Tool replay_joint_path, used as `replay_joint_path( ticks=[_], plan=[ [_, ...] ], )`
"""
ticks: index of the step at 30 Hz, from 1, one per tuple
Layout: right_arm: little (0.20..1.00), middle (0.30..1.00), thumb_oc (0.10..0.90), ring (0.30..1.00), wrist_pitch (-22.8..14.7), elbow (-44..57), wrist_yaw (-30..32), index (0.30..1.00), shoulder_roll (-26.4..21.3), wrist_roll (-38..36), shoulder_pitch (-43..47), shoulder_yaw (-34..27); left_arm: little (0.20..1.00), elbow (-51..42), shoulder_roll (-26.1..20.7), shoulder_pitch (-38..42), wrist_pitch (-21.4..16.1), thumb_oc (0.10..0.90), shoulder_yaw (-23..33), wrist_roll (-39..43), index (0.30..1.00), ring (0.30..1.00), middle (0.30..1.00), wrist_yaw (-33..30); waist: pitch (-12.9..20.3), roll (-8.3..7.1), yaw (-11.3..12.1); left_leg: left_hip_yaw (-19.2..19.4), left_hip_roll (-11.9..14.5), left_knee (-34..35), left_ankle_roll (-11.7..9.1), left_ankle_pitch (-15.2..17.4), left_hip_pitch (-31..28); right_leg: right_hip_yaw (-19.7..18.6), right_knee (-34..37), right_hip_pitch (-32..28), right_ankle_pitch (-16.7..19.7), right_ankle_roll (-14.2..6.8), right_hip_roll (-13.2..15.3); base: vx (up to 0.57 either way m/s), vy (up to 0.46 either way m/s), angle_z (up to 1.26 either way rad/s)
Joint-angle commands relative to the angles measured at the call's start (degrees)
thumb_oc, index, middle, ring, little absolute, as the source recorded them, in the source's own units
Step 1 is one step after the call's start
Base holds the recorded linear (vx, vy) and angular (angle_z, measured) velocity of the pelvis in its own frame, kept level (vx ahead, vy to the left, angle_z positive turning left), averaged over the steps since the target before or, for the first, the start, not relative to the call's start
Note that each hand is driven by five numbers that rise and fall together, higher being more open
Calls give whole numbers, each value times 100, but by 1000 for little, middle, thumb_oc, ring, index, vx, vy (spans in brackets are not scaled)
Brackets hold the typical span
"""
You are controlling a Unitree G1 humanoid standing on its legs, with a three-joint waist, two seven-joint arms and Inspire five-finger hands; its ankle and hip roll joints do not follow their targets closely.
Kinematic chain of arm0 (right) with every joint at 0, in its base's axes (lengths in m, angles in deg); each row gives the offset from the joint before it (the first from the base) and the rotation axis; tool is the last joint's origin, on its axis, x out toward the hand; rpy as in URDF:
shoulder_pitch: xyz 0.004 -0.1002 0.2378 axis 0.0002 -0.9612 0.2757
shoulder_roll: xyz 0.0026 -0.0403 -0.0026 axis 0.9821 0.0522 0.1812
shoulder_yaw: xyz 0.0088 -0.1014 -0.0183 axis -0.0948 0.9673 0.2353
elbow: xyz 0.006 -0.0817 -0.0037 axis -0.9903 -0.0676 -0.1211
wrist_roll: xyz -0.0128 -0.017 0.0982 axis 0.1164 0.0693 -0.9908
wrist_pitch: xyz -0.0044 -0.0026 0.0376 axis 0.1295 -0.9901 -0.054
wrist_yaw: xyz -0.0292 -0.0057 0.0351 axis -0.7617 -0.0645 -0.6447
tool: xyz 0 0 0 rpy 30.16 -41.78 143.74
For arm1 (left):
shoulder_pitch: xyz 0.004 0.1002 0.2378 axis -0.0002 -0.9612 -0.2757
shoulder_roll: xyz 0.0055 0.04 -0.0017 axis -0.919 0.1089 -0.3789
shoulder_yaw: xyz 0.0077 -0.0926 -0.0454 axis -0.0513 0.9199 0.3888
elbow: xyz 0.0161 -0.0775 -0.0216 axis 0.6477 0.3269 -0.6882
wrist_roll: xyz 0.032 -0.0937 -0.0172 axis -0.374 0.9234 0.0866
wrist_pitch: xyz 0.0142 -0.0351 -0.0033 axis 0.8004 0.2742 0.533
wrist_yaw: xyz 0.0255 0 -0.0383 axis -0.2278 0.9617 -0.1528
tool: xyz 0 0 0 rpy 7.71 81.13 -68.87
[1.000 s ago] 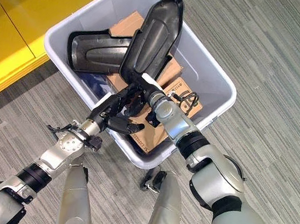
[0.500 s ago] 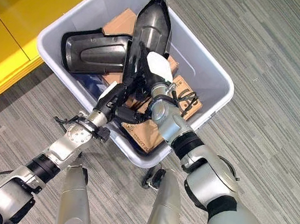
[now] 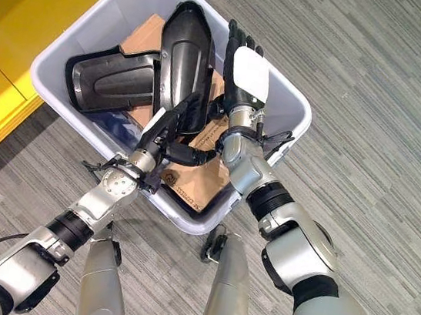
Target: Move parts from the plastic box to the shelf.
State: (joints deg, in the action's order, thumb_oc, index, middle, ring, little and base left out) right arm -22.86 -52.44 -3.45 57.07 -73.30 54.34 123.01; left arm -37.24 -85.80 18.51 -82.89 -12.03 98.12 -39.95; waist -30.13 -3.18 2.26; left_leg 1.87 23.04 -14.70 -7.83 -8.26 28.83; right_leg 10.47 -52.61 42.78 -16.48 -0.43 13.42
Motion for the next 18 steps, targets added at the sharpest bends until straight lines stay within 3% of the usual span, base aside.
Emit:
replay_joint_path(
  ticks=[1, 2, 5, 9, 18],
  plan=[
    [1000, 1000, 900, 1000, -604, 658, 218, 1000, -31, 140, 822, -185, 1000, -523, 242, 712, -465, 900, 44, -101, 1000, 1000, 1000, -93, 34, 187, -37, 297, 134, -247, 67, 259, 130, -511, 773, -452, 406, -274, -293, -26, 37, -8],
    [1000, 1000, 900, 1000, -683, 692, 194, 1000, -28, 149, 759, -180, 1000, -539, 249, 679, -449, 900, 38, -102, 1000, 1000, 1000, -110, 34, 165, -68, 278, 86, -295, 20, 396, 43, -537, 744, -553, 277, -324, -246, -89, 32, -13],
    [1000, 1000, 900, 1000, -944, 1058, 140, 1000, -60, 427, 621, -203, 1000, -620, 233, 640, -471, 900, 91, -170, 1000, 1000, 1000, -223, 34, 195, -75, 324, 121, -241, 66, 265, 112, -532, 810, -451, 431, -282, -296, -36, 35, -14],
    [1000, 1000, 900, 1000, -889, 2035, -57, 1000, -170, 550, 311, -304, 1000, -796, 237, 499, -574, 900, 217, -422, 1000, 1000, 1000, -595, 34, 170, -154, 359, 98, -243, 69, 290, 63, -565, 839, -470, 440, -299, -295, -16, 40, -3],
    [1000, 1000, 900, 1000, -752, 4167, -253, 1000, -674, 1027, -1062, -687, 1000, -1643, -70, -171, -790, 900, 901, -1695, 1000, 1000, 1000, -2142, 34, 81, -328, 416, -10, -299, 94, 466, -204, -616, 999, -693, 441, -336, -263, -16, 29, -1]
  ],
)
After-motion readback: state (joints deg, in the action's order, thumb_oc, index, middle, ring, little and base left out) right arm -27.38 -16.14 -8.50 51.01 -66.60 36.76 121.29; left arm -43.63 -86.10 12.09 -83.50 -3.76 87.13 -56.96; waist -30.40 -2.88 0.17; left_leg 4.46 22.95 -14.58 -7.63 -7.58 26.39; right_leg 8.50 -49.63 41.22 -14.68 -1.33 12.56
